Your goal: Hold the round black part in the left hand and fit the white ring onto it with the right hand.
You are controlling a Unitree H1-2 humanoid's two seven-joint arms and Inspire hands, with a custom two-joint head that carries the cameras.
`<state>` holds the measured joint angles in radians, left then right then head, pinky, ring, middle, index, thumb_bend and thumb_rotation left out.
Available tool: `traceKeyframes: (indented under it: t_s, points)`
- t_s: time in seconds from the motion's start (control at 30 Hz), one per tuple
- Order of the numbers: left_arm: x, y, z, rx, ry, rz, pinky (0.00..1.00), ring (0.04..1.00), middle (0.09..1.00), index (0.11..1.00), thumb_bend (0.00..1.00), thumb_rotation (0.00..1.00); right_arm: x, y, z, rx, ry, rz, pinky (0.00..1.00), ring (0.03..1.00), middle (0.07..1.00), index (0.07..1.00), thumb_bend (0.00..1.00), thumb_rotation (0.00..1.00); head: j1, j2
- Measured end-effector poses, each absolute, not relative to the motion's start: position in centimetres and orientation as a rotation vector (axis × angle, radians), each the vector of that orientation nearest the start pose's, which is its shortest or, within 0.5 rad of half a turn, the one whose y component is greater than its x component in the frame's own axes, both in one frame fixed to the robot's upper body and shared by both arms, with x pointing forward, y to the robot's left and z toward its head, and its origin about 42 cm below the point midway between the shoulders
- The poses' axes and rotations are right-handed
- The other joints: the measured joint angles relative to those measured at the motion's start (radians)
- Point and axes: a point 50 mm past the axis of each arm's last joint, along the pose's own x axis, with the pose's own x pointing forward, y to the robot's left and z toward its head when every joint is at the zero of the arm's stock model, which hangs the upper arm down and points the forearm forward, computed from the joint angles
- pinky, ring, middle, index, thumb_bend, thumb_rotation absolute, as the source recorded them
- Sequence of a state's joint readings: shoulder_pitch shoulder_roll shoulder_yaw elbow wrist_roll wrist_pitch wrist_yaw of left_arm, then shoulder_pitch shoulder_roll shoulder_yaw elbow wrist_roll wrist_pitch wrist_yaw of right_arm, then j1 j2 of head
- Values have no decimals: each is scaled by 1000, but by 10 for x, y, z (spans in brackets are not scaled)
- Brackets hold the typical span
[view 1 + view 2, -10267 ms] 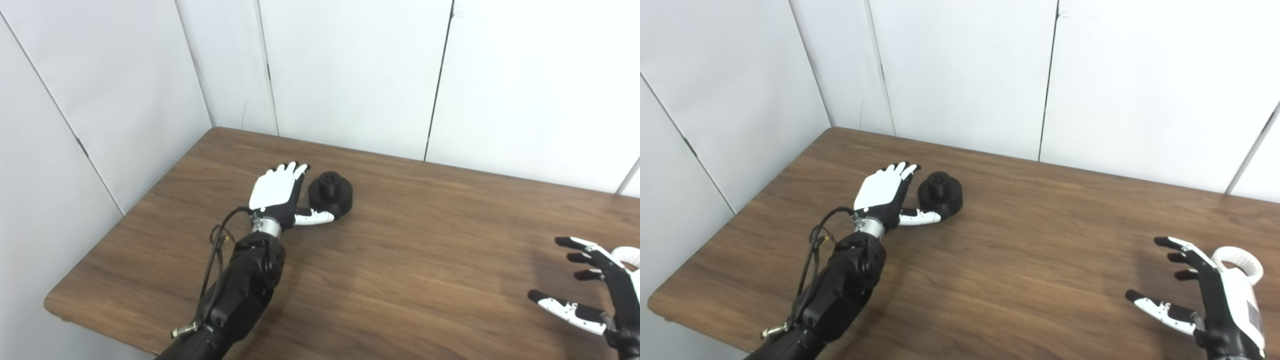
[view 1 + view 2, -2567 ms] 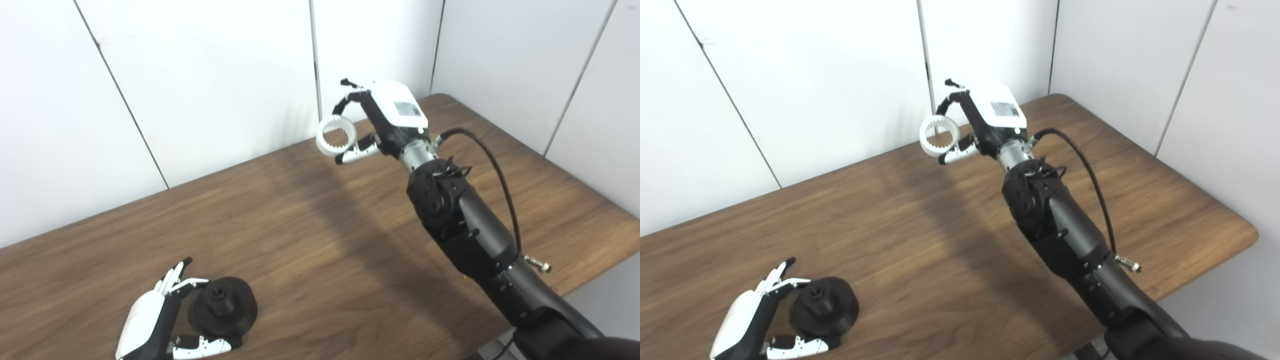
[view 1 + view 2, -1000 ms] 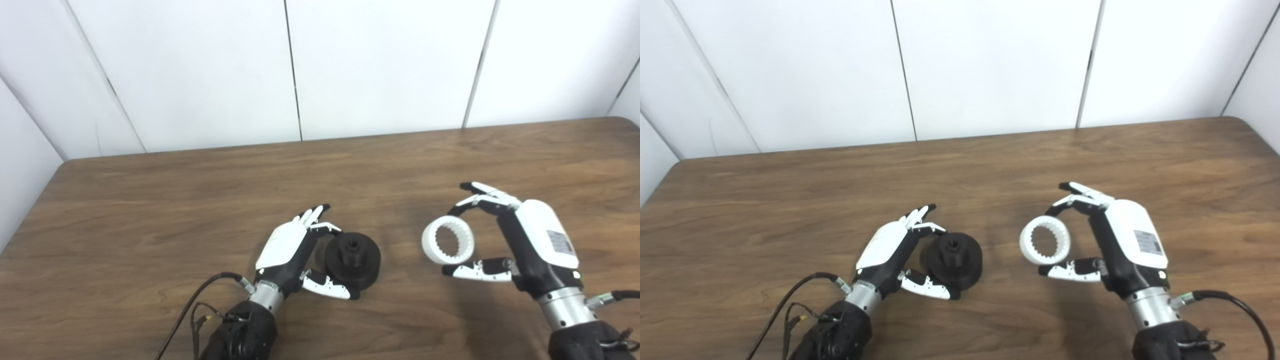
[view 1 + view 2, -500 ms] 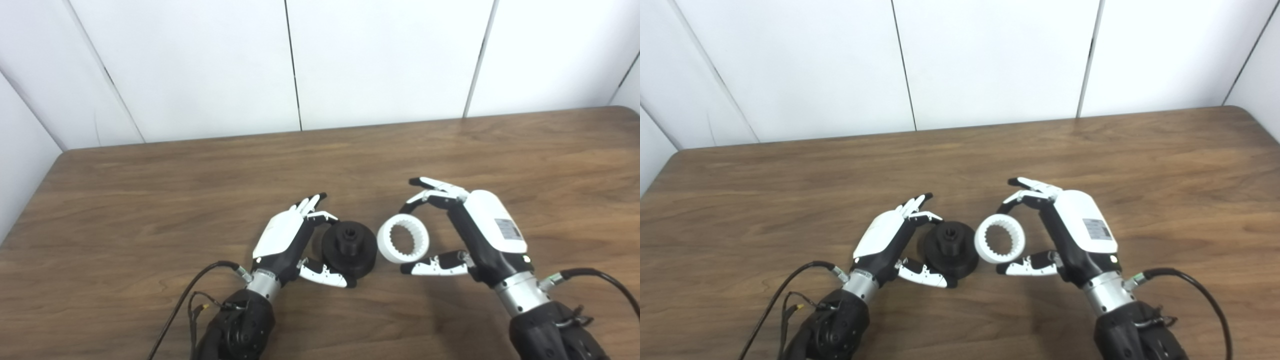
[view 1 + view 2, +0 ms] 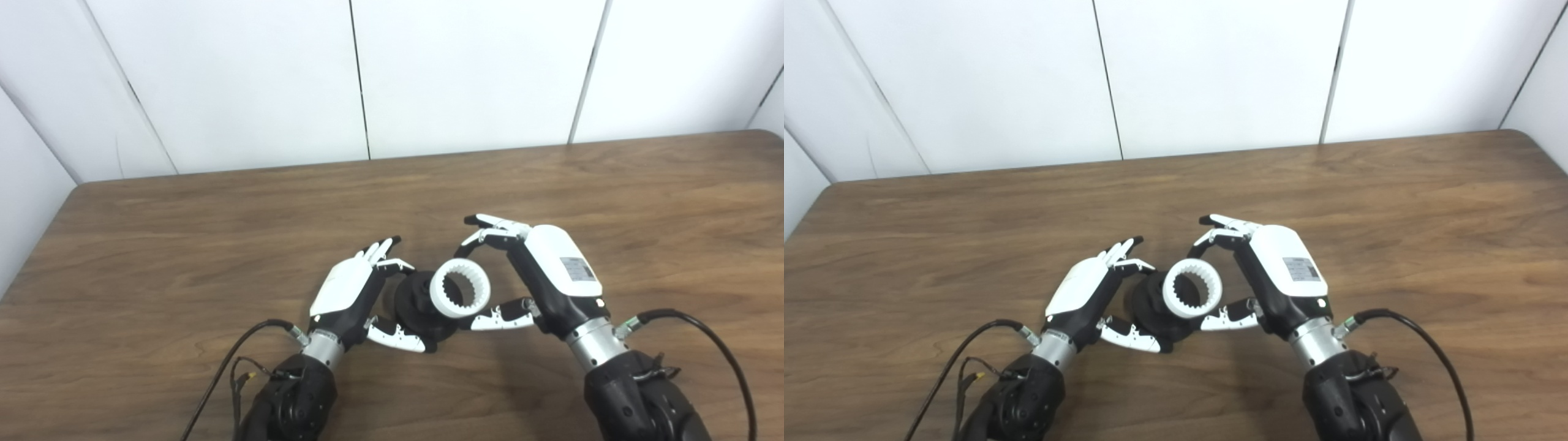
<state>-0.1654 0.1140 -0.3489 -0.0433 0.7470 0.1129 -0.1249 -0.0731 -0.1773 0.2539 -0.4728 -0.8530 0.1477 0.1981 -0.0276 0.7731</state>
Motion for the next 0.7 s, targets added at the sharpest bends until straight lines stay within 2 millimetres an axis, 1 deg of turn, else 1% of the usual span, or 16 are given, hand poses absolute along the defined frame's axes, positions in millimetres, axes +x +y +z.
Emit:
traceKeyframes:
  t_s: [0.33,0.5,0.7]
  points:
    - [316,138,135,899,-159,-372,1000,1000,1000,616,951,323,283,-177,211,-1010,-359,188,826,827,843,494,520,149,5,3]
    - [316,138,135,900,-157,-372,1000,1000,1000,619,948,326,283,-172,210,-1001,-358,198,814,826,844,494,520,149,8,6]
    - [315,137,136,901,-148,-369,1000,1000,1000,620,941,324,287,-169,208,-1001,-354,206,826,838,849,494,520,150,12,8]
